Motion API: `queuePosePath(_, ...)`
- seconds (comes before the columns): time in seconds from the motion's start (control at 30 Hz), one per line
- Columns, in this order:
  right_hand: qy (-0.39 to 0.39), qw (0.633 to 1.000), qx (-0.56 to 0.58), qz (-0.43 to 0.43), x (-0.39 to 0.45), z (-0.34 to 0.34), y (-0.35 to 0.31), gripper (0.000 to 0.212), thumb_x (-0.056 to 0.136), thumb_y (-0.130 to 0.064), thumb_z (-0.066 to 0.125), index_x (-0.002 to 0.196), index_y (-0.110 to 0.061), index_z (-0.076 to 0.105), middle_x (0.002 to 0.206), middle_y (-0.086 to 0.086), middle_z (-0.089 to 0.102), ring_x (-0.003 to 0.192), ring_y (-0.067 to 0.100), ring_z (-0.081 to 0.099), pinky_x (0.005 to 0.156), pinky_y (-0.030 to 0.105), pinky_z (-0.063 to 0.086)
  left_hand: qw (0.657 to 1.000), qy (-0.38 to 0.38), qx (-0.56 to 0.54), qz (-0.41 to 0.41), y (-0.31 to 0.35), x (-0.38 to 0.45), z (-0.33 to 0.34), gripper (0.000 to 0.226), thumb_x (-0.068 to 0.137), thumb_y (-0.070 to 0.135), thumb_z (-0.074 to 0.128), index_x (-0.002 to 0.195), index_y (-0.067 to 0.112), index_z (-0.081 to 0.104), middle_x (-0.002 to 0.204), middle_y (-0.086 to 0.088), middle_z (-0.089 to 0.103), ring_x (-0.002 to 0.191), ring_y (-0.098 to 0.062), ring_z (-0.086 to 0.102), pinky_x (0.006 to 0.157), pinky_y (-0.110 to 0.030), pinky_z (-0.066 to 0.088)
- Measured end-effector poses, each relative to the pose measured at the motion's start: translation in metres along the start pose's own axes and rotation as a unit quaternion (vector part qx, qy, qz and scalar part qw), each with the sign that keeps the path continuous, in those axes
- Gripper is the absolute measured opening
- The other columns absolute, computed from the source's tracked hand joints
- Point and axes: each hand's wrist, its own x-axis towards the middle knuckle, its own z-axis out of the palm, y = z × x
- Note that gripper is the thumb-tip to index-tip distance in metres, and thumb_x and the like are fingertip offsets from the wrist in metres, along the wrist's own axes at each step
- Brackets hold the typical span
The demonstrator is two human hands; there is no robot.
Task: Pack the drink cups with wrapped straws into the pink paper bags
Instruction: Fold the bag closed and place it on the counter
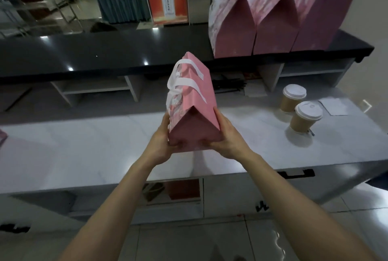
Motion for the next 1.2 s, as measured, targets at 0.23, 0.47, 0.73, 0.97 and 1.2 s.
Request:
queuePosePath(0.23,0.061,0.997,-0.008,-0.048,0.045,-0.011,-0.08,0.135,0.076,-0.052,0.096,0.175,-0.034,0.006,0.17,0.0,0.036,0.15,0.023,0.043,0.119,0.043,0.044,0.993,0.037,0.076,0.086,0.035,0.022,-0.09,0.109,0.075,0.068,0.078,0.149,0.082,0.0,0.132,0.049,0.05,0.111,0.019,0.058,0.078,0.002,0.044)
queuePosePath(0.47,0.096,0.992,-0.006,-0.078,0.144,-0.057,-0.104,0.136,0.071,-0.054,0.099,0.175,-0.028,0.015,0.168,0.002,0.043,0.151,0.023,0.046,0.122,0.047,0.043,0.985,0.075,0.069,0.143,0.068,0.122,-0.132,0.117,0.073,0.059,0.087,0.155,0.077,0.006,0.147,0.02,0.05,0.117,0.002,0.057,0.09,-0.009,0.048)
queuePosePath(0.73,0.08,0.994,0.023,-0.067,0.247,-0.089,-0.076,0.138,0.062,-0.068,0.093,0.173,-0.033,0.018,0.157,-0.009,0.051,0.138,0.012,0.052,0.11,0.036,0.05,0.988,0.056,0.033,0.137,0.07,0.227,-0.131,0.12,0.078,0.055,0.089,0.167,0.057,0.008,0.139,0.043,0.052,0.124,0.021,0.055,0.093,-0.005,0.049)
queuePosePath(0.97,0.052,0.998,0.028,-0.03,0.281,-0.083,-0.049,0.132,0.069,-0.062,0.093,0.173,-0.035,0.016,0.152,-0.012,0.055,0.131,0.009,0.057,0.103,0.029,0.05,0.993,0.044,0.033,0.106,0.05,0.264,-0.127,0.13,0.072,0.065,0.088,0.172,0.05,0.005,0.149,0.01,0.057,0.134,-0.009,0.062,0.113,-0.041,0.055)
queuePosePath(1.2,0.067,0.997,-0.023,0.04,0.246,-0.063,-0.011,0.089,0.085,-0.052,0.088,0.159,-0.028,0.046,0.144,-0.013,0.064,0.128,0.01,0.064,0.113,0.04,0.053,0.993,0.044,0.066,0.082,0.049,0.295,-0.126,0.123,0.08,0.069,0.084,0.17,0.053,0.002,0.16,0.001,0.049,0.143,-0.023,0.055,0.119,-0.054,0.049)
